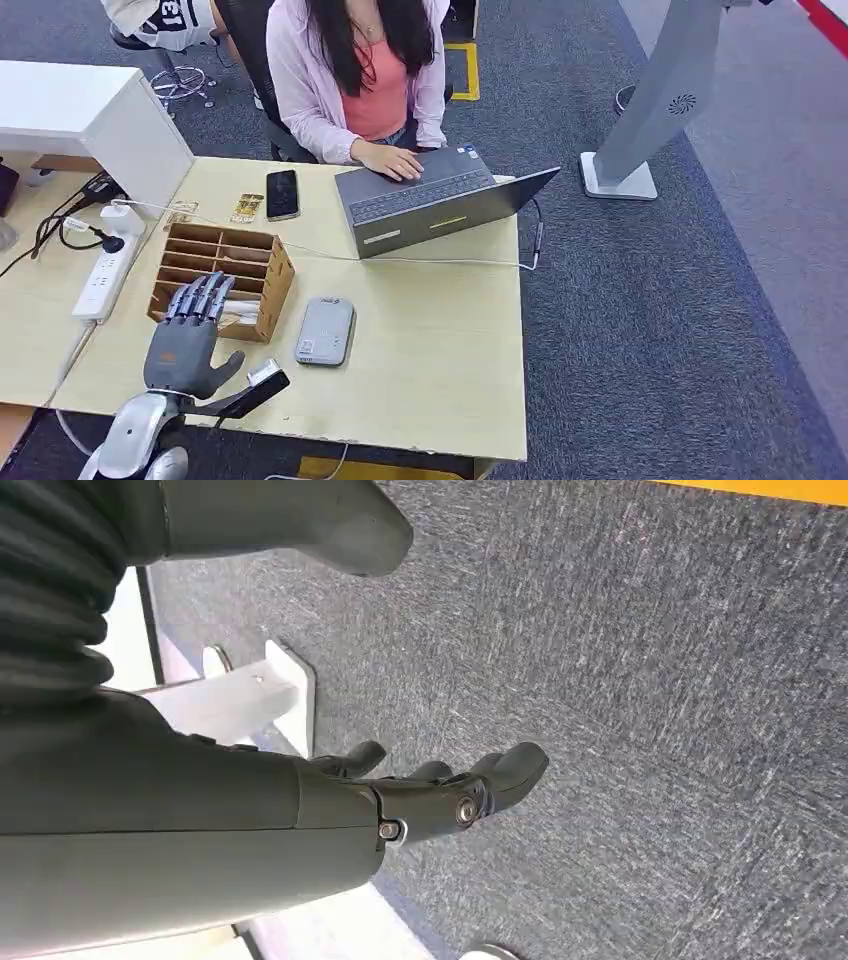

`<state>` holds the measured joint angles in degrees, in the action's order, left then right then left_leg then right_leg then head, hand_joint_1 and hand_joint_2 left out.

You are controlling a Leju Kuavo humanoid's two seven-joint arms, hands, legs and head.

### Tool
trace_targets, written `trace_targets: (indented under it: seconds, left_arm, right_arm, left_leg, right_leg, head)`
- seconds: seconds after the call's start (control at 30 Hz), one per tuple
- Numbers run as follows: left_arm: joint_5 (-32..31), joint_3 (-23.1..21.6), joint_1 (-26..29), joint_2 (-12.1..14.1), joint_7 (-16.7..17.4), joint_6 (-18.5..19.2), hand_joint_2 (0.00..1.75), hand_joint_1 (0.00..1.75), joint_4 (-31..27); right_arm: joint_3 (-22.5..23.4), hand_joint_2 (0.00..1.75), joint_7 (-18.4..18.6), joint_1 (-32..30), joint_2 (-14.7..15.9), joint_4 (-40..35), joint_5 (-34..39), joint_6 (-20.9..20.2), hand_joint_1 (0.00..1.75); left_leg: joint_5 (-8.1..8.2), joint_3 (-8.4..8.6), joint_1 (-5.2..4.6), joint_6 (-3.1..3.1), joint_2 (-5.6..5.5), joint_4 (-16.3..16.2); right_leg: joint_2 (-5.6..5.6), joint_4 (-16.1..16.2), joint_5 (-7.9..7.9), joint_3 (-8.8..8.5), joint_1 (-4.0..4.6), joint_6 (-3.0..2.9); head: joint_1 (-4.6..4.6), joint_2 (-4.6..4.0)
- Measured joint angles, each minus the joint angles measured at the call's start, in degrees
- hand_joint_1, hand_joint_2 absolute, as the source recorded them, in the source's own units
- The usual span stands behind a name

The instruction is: Pass the card to the sensor for recognition and then transmit it.

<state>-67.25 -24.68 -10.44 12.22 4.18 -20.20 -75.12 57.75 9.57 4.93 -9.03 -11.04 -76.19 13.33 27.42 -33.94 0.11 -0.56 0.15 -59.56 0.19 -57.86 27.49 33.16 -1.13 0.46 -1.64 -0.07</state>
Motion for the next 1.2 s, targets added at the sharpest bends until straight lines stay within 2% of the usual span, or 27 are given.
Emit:
trace_targets:
  seconds: [0.13,0.6,1.2]
  left_arm:
    - [-0.8,1.2,0.4,0.0,0.9,-1.8,1.75,0.00,0.0]
    - [0.7,7.1,2.4,-0.4,0.6,-5.0,1.75,0.00,0.2]
    - [1.0,10.5,0.9,-1.4,-0.2,-5.7,1.75,0.00,3.3]
  right_arm:
    - [0.0,1.75,0.0,0.0,0.0,0.0,-0.4,0.0,0.00]
    - [0.0,1.75,0.4,0.0,0.0,0.0,-1.7,-0.1,0.00]
    - [-0.2,1.75,0.9,0.1,0.0,0.0,-2.6,-0.9,0.00]
  left_leg:
    - [0.00,0.00,0.00,0.00,0.00,0.0]
    - [0.00,0.01,0.00,0.00,0.00,0.0]
    - [0.00,0.01,0.00,0.00,0.00,0.0]
  right_leg:
    - [0.00,0.0,0.00,0.00,0.00,0.00]
    - [0.00,0.0,0.00,0.00,0.00,0.00]
    - [0.01,0.0,0.00,0.00,0.00,0.00]
  head:
    - [0.00,0.00]
    - [0.00,0.00]
    - [0.00,0.00]
